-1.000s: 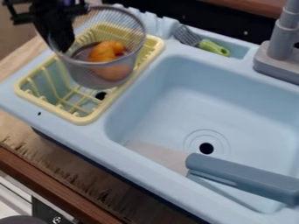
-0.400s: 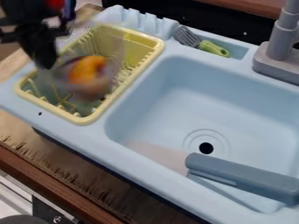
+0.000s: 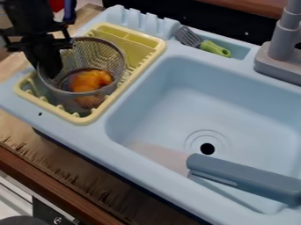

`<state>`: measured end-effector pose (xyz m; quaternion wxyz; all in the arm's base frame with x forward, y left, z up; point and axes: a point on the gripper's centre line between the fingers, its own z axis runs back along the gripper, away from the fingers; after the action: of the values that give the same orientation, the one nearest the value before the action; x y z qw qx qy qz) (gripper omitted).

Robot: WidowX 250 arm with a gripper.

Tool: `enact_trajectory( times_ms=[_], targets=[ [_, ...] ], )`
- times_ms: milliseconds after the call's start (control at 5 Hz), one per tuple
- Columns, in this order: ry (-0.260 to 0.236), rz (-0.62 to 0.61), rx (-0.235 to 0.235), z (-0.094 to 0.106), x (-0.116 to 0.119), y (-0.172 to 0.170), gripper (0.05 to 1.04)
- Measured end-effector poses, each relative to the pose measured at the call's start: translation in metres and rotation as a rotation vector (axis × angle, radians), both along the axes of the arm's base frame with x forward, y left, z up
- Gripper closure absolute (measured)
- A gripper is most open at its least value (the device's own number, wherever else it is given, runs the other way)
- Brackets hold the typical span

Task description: Put the basket from the left sink to the other on the right

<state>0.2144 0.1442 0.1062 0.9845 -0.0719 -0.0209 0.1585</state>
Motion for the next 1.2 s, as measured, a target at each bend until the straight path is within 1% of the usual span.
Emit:
enact_trajectory(
  times_ms=[200, 400, 600, 800, 1000, 1200],
  targets=[
    [-0.006, -0.018, 0.04, -0.002, 0.004, -0.001, 1.007],
    [0.012, -0.03, 0.075, -0.003, 0.002, -0.002, 0.862],
    [0.001, 0.019, 0.13, 0.003, 0.004, -0.002, 0.629],
    [0.006, 0.057, 0.127, 0.011, 0.0, -0.002, 0.335],
    [0.006, 0.104, 0.128, 0.033, -0.006, 0.0, 0.103],
    [0.006, 0.148, 0.163, 0.052, -0.013, 0.004, 0.087]
  ],
)
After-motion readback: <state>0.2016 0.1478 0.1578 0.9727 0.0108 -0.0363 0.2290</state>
